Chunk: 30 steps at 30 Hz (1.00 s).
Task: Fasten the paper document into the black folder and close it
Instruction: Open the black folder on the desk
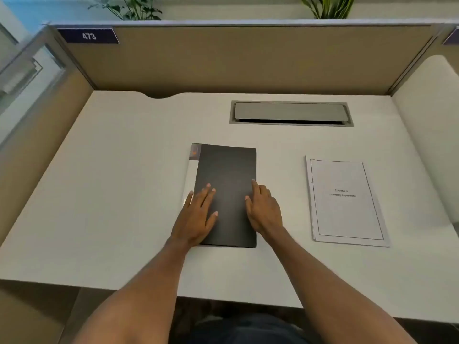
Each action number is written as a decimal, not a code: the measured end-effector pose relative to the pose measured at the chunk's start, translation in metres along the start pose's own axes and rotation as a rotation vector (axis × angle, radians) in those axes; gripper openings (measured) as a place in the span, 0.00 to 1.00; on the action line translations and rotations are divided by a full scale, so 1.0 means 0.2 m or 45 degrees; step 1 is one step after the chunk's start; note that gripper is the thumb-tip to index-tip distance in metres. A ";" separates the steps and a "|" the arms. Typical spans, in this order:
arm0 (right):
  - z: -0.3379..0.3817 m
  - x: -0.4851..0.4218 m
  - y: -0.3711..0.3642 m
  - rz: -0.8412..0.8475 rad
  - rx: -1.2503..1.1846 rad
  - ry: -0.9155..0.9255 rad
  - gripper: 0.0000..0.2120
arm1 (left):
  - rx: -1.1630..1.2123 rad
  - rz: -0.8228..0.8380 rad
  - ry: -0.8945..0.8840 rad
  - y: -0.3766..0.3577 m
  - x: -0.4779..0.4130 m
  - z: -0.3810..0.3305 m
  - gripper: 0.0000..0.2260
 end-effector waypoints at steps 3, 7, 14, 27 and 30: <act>0.03 0.02 -0.01 -0.009 0.009 0.007 0.24 | -0.026 0.157 -0.051 -0.06 0.10 0.04 0.37; 0.06 0.05 -0.06 0.009 0.050 0.048 0.24 | -0.038 0.229 -0.121 -0.11 0.19 0.08 0.44; 0.09 0.09 -0.07 0.006 0.029 0.060 0.23 | -0.106 0.255 -0.172 -0.14 0.26 0.13 0.35; -0.07 0.04 0.07 -0.194 -0.392 -0.165 0.21 | -0.223 -0.030 -0.359 -0.12 0.37 0.03 0.22; -0.20 0.04 0.09 -0.315 -0.705 -0.423 0.20 | -0.111 -0.059 -0.303 -0.10 0.38 0.03 0.22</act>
Point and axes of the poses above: each hand's wrist, its own x-axis away from the middle knuckle, its own y-axis out of the back of the hand, z = x × y, the point moved 9 cm from there along -x, towards the middle knuckle, and after that the axes turned 12 degrees about x, right-handed, at the moved point
